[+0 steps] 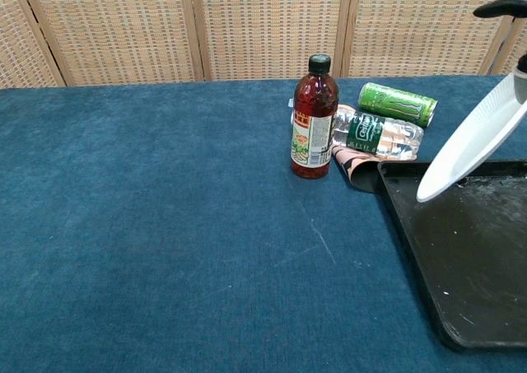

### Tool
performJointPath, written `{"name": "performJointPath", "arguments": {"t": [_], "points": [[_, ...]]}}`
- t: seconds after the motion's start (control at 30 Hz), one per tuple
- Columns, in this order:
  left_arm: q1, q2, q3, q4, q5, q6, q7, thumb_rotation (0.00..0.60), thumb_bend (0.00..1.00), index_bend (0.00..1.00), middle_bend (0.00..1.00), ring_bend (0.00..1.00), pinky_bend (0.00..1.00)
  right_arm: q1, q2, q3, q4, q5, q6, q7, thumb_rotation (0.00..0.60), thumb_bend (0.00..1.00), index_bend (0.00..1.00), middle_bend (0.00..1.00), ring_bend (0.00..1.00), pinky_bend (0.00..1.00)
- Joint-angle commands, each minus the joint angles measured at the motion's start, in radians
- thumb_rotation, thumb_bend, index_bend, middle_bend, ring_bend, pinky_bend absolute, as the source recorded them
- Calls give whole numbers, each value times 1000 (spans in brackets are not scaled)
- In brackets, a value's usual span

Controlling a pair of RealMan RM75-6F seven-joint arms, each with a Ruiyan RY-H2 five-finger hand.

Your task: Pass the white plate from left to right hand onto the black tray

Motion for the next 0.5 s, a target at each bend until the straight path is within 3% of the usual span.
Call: {"name": "performJointPath", "arguments": {"t": [0.03,0.23,0.3,0.33,0.4,0.5], "points": [[0,-2,2,-2,3,0,5,600,0,0,0,0,0,-30,-14,-8,46,22,6,42,600,517,667,29,0,50],[0,-6,2,-3,4,-2,14,600,0,0,0,0,0,-75,-88,-22,162,42,10,136,600,517,667,29,0,50],[-1,-7,1,-4,3,-3,16,600,0,0,0,0,0,-84,-101,-23,182,45,13,158,600,448,639,30,0,50],[0,-7,1,-4,2,-3,17,600,0,0,0,0,0,-88,-105,-25,190,45,14,167,600,391,599,31,0,50],[0,-7,0,-5,-1,-5,19,600,0,0,0,0,0,-99,-107,-40,206,45,4,199,600,161,408,26,0,39],[-1,-7,-1,-5,-6,-8,23,600,0,0,0,0,0,-115,-89,-63,204,47,-27,208,600,8,178,2,0,3]]}}
